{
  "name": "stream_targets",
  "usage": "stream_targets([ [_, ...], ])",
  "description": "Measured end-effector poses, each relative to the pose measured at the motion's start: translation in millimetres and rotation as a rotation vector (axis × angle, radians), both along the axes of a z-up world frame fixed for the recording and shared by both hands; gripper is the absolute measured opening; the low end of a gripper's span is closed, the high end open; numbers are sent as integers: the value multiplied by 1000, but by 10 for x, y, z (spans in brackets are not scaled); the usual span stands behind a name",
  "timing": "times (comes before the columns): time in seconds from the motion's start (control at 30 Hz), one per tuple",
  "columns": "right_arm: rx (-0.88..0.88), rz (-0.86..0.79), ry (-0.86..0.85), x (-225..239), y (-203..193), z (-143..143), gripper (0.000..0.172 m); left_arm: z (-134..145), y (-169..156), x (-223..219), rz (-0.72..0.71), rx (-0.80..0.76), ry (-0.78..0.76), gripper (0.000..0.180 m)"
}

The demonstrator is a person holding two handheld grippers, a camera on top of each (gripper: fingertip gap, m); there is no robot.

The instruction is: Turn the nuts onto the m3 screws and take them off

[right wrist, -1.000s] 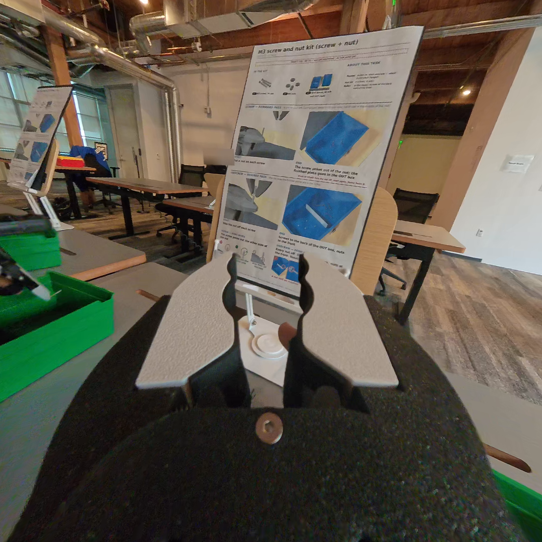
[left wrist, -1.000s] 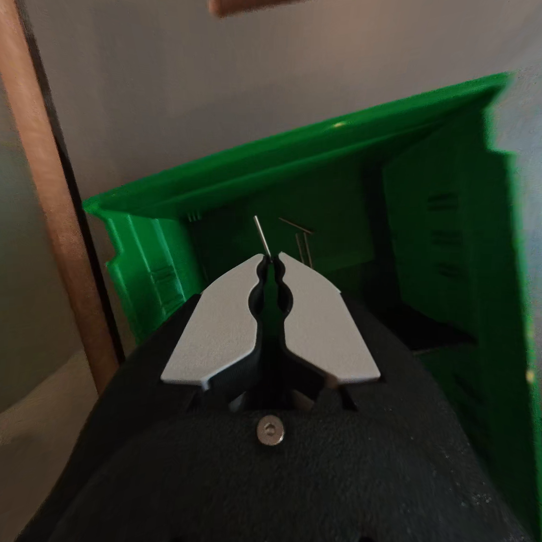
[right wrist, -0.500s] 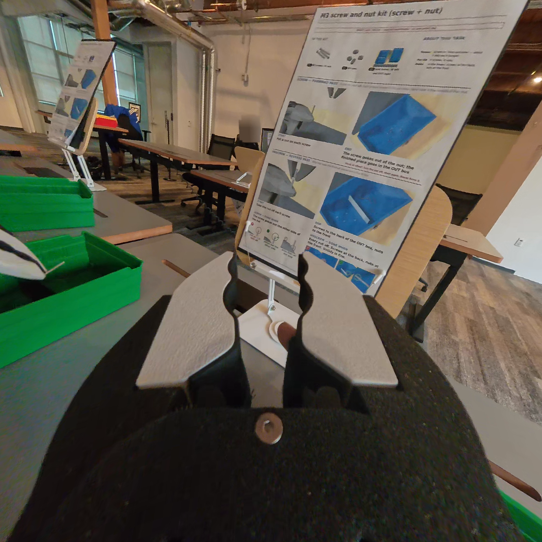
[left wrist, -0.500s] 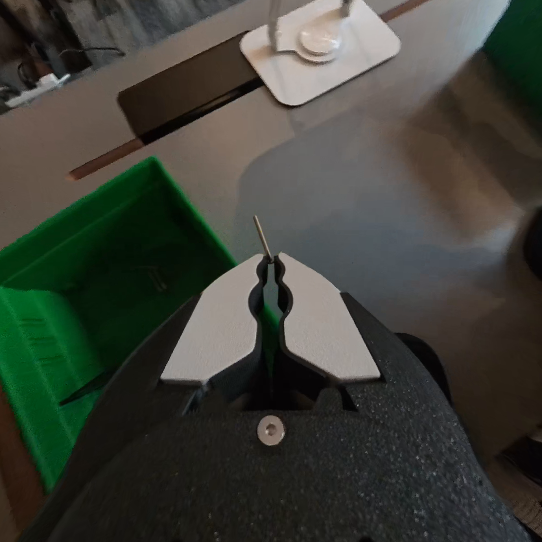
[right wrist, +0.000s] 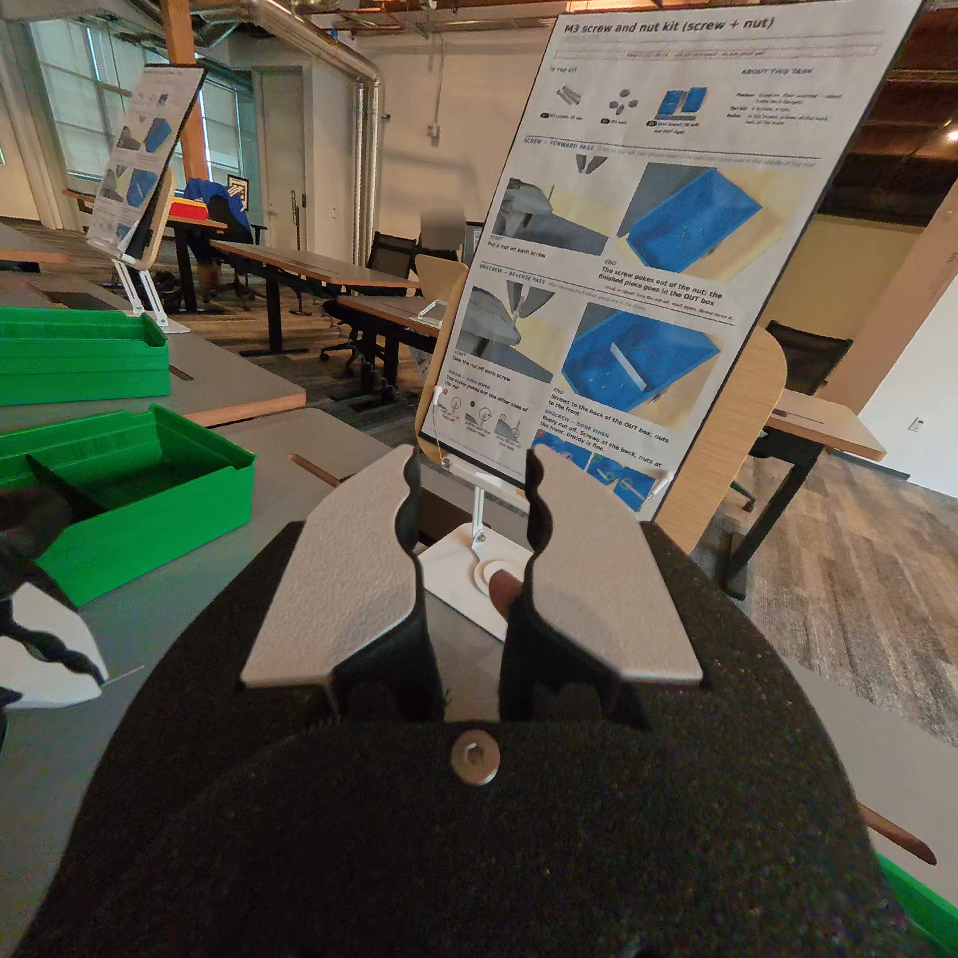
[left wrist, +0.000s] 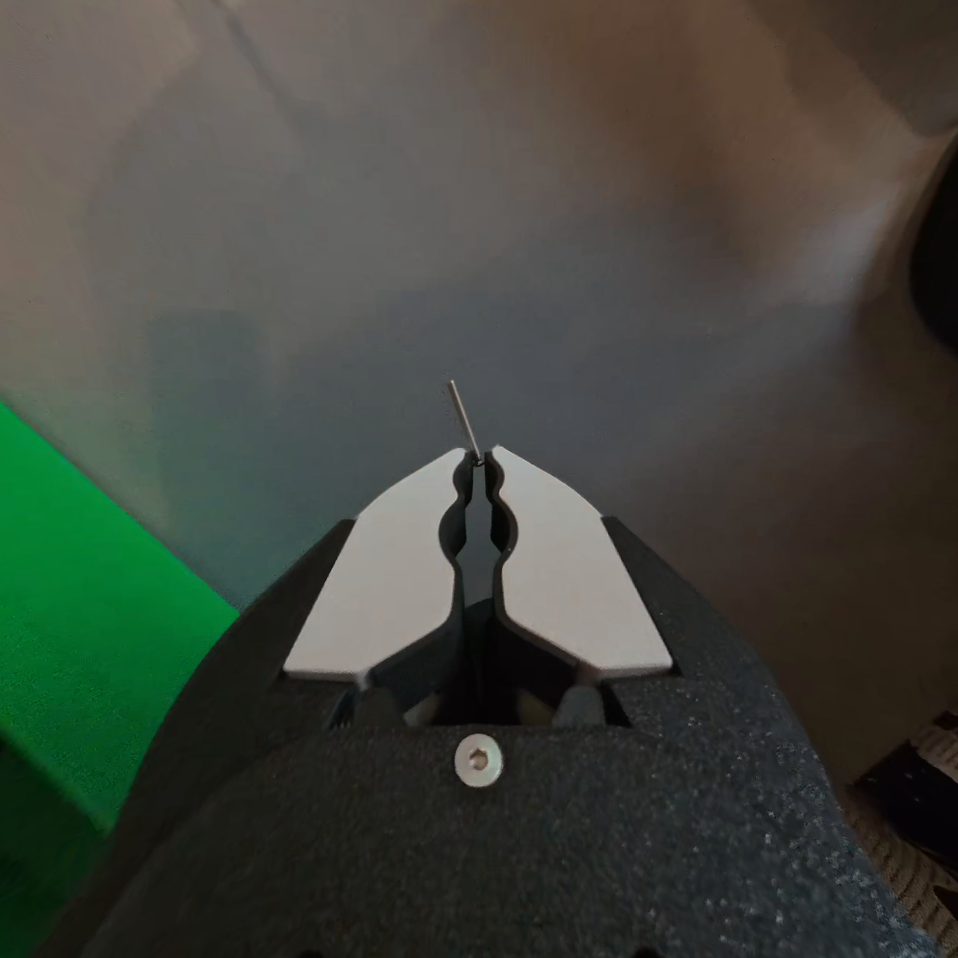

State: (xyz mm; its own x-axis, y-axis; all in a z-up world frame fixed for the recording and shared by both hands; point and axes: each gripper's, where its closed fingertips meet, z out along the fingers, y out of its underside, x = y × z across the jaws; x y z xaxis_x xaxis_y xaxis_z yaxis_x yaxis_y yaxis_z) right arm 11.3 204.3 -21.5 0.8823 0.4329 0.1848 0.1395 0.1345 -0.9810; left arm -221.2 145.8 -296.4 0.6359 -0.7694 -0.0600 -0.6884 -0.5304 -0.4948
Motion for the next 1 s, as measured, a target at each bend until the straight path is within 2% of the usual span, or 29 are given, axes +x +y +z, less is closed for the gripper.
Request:
stream_targets([
  [0.3, 2, -28, 25, 145, 6, 14, 37, -345, -120, -42, -54, -78, 133, 4],
  [0.73, 2, -37, 8, 119, 15, 8, 37, -457, -153, -74, -108, -131, 198, 4],
  [1.0, -6, -51, 11, 173, 43, -17, 37, -377, -149, -120, -78, -109, 180, 24],
])
